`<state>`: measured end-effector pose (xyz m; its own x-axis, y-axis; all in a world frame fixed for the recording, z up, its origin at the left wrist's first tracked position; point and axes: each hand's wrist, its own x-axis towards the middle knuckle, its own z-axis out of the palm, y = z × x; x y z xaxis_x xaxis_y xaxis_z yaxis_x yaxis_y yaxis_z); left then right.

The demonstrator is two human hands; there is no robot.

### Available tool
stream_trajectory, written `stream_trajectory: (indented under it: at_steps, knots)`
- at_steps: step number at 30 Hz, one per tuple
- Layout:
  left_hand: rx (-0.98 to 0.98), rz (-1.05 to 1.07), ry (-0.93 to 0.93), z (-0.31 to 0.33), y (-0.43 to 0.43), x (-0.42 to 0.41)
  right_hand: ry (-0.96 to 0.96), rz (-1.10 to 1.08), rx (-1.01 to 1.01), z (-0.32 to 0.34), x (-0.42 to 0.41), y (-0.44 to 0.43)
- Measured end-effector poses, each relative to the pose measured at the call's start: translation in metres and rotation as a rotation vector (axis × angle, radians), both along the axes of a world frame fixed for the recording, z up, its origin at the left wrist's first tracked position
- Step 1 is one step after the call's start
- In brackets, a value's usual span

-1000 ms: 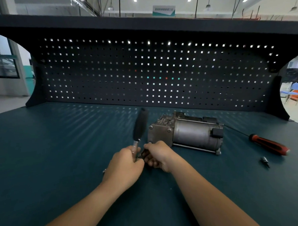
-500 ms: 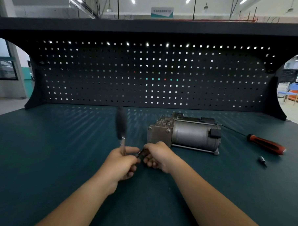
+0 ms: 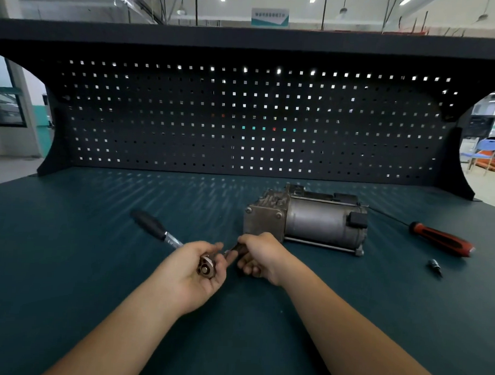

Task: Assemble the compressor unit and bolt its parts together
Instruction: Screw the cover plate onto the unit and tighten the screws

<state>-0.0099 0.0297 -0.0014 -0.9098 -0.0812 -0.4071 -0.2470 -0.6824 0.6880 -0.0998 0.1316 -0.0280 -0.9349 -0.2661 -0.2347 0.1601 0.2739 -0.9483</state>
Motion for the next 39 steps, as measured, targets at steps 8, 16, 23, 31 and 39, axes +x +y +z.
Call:
stream_trajectory:
  at_steps: [8,16,23,31,39]
  knots:
    - [-2.03,-0.262,0.385,-0.028,-0.002,-0.002,0.033,0.016,-0.003,0.0,0.0,0.001]
    - [-1.81,-0.097,0.417,-0.025,-0.005,-0.006,0.044,0.038,0.006,-0.001,-0.001,0.0]
    - [-0.077,0.024,0.039,-0.01,-0.012,-0.016,0.01,0.031,0.016,0.001,0.001,0.0]
    - [0.109,-0.09,0.018,-0.008,-0.011,-0.01,0.035,0.057,0.008,0.001,0.004,0.004]
    - [-1.22,-0.227,0.207,-0.022,-0.011,-0.012,0.053,0.086,0.019,-0.001,0.005,0.003]
